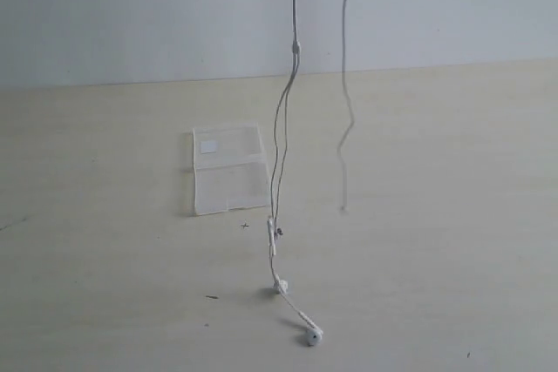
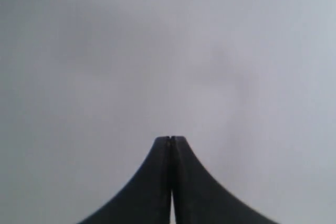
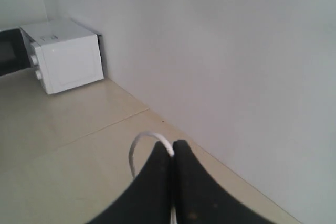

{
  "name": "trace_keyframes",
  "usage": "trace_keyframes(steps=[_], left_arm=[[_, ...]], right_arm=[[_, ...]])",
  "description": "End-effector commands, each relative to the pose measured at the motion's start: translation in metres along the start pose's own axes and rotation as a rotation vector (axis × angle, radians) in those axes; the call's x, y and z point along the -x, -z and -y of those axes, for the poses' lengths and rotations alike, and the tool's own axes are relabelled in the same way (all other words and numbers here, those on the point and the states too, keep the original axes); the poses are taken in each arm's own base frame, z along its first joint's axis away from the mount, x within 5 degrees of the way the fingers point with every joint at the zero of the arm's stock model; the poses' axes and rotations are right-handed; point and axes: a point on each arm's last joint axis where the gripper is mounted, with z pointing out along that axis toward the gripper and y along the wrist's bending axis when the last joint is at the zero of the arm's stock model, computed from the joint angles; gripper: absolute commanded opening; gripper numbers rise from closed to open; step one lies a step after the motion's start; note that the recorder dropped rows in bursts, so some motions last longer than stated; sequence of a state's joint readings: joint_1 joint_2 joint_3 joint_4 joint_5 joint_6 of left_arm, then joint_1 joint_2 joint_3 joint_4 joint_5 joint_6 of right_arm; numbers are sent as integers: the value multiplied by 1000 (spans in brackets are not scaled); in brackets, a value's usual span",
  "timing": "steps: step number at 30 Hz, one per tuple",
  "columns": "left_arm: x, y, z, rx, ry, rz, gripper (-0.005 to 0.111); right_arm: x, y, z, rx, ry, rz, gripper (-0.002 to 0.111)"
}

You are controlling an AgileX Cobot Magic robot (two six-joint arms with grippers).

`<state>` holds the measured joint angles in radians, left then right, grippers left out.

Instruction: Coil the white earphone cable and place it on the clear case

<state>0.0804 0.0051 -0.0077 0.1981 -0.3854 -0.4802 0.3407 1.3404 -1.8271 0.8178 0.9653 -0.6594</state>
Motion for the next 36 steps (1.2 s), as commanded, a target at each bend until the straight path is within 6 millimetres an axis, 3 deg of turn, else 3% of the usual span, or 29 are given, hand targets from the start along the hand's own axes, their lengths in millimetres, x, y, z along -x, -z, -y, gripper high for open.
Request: trace_keyframes(steps=[1, 4, 11, 15, 19, 22, 27, 29, 36], left_arm=[[12, -8, 15, -123, -3, -49, 0], [17, -24, 28, -233, -81, -166, 0], [15, -81, 41, -384, 45, -391, 0], [4, -108, 54, -621, 60, -490, 0], [-12, -130, 53, -680, 110, -573, 1], [-26, -141, 50, -690, 146, -629, 14], [-43, -152, 47, -722, 201, -688, 56], [-49, -154, 44, -712, 204, -704, 67], [-64, -157, 39, -708, 190, -730, 66]], right_arm=[[11, 3, -2, 16, -45, 85, 0], [23, 8, -6, 37, -75, 123, 0], [55, 21, -17, 104, -223, 199, 0], [58, 19, -14, 111, -306, 198, 0], [49, 10, -10, 119, -304, 118, 0], [44, 3, -6, 121, -323, 75, 0], [36, -10, 1, 129, -347, 22, 0], [32, -16, 6, 130, -382, 4, 0], [22, -36, 17, 164, -441, -37, 0]])
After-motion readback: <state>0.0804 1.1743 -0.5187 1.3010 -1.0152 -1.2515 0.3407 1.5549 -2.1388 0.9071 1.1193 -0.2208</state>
